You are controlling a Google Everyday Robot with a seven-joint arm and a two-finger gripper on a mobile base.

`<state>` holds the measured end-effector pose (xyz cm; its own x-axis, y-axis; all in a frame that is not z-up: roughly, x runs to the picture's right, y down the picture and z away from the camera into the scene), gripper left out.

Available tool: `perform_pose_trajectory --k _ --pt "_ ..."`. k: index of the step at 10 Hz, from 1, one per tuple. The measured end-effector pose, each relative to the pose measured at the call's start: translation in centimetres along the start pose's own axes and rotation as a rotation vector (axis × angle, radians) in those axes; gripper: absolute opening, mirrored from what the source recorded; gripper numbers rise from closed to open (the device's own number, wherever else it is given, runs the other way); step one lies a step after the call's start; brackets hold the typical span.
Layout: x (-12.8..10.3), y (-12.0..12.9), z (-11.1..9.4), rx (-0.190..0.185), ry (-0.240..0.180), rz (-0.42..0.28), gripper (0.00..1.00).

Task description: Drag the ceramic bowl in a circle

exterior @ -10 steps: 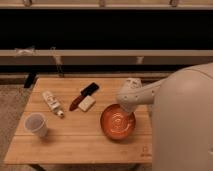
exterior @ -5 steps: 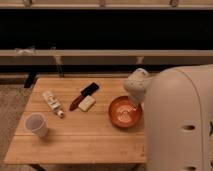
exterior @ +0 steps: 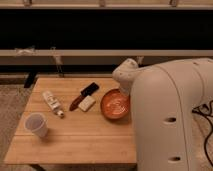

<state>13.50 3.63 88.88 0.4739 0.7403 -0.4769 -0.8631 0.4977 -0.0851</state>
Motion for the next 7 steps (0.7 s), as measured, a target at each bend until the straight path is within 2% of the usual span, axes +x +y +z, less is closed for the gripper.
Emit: perform_pose_trajectory --k 1,2,7 --pt "-0.8 0.8 -0.3 -0.005 -0.006 -0.015 0.79" --pt "-1.7 2.1 -0.7 -0.012 -0.015 -0.037 0.80" --pt "-2.6 4.1 -2.8 -0.040 -0.072 -0.097 0.80"
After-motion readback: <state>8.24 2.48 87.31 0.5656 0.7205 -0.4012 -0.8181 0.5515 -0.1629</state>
